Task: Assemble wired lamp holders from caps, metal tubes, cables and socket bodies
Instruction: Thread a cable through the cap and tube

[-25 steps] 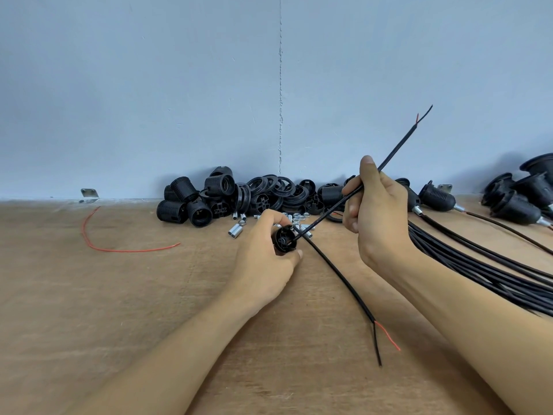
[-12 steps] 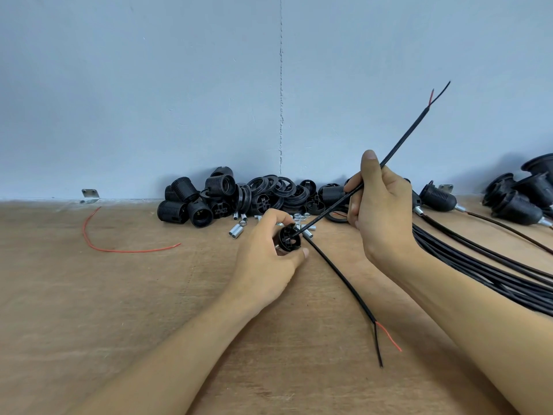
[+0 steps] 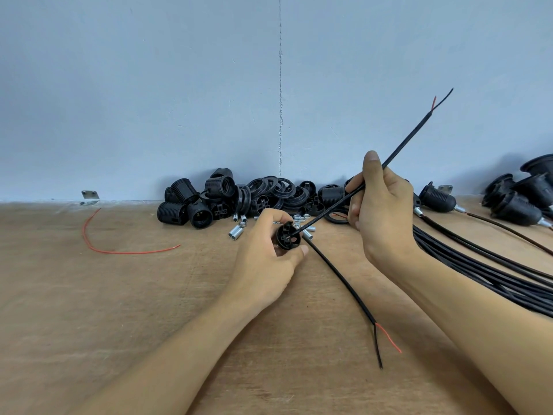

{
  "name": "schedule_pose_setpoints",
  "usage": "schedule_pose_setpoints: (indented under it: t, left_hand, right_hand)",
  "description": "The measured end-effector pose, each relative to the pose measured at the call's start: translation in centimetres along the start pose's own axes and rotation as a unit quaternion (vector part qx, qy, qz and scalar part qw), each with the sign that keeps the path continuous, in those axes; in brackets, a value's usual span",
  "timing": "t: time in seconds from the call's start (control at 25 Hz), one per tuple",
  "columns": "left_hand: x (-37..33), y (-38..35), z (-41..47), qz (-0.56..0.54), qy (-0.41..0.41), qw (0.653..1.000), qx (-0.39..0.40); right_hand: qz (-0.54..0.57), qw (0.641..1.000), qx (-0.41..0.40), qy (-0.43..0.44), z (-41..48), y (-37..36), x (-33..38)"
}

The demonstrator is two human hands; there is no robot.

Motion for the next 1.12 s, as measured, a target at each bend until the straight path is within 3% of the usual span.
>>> schedule_pose_setpoints:
  t: [0.36, 0.56, 0.84, 1.12]
  left_hand:
    - [-0.4, 0.1, -0.1, 0.009, -0.025, 0.999, -0.017]
    - [-1.7, -1.2, -1.1, 0.027, -0.099, 0.994, 0.033]
    - [-2.5, -0.4, -1.2, -0.016, -0.124, 0.992, -0.02]
    - [-2.7, -1.9, -0.7, -0.153, -0.039, 0.985, 0.073]
  right_hand:
    - [-0.048, 0.998, 0.033, 0.028, -0.8, -1.0, 1.1]
    - [-0.05, 0.998, 0.018, 0.038, -0.3, -0.5, 2.4]
    - [-0.099, 0.982, 0.161, 0.022, -2.1, -3.8, 1.0]
    - [-0.15, 0.958, 0.238, -0.047, -1.9, -4.4, -0.1]
Point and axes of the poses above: each hand's wrist, its own z-axis towards the middle knuckle, its own y-axis out of the back of the hand, x = y × z, the point moved 7 cm from there along z, towards the middle knuckle, and after that the axes turned 5 degrees about x, right-handed, at the moved point
